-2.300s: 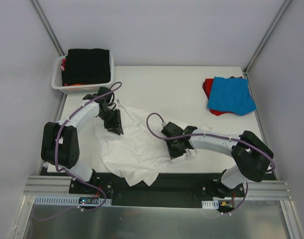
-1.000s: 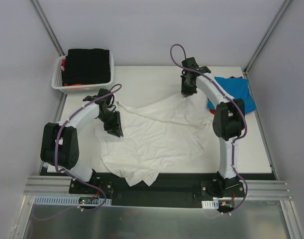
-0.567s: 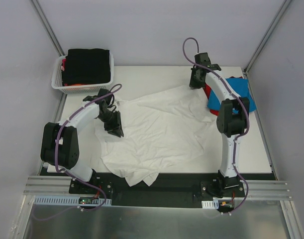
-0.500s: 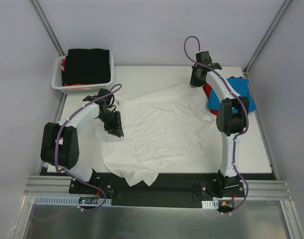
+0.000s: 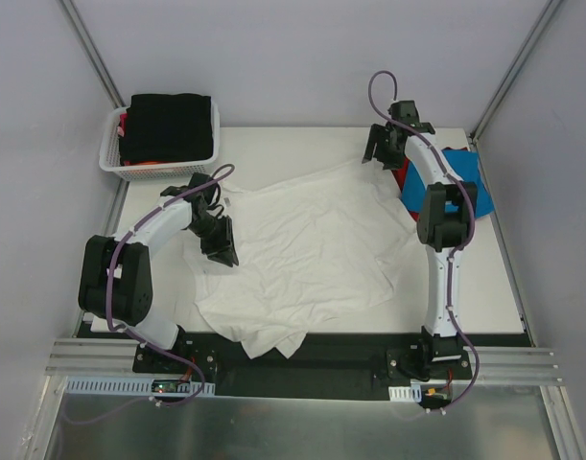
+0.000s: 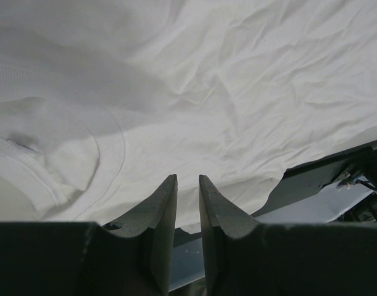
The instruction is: Fold and stack the t-shirts
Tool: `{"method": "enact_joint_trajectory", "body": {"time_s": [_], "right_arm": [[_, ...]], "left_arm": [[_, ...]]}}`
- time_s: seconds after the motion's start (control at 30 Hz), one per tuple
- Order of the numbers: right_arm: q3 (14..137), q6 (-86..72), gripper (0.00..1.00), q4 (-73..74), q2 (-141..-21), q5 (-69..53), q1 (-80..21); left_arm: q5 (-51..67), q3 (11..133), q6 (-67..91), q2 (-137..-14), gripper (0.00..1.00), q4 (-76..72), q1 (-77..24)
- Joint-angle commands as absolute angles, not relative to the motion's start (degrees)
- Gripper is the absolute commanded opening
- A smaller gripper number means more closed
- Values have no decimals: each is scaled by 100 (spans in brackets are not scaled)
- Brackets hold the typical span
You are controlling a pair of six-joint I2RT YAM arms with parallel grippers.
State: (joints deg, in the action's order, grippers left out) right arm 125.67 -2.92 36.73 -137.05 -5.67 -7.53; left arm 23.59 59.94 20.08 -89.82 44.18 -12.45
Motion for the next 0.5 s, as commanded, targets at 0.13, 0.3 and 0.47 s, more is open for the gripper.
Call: {"method": "enact_joint_trajectory", "body": {"time_s": [0.13, 0.3, 0.47], "right_arm": [[11717, -61, 96, 3472, -12563, -957, -703], [9093, 104, 85, 3612, -10911, -871, -1045], [7104, -359, 79, 3769, -8619, -494, -1125]], "left_arm": [[2470, 6214, 2118, -8903, 21, 4465, -1380], [2479, 6381, 2144, -8965, 20, 4430, -1397], [2540, 6451, 2180, -9009, 21, 4281, -1415]]}}
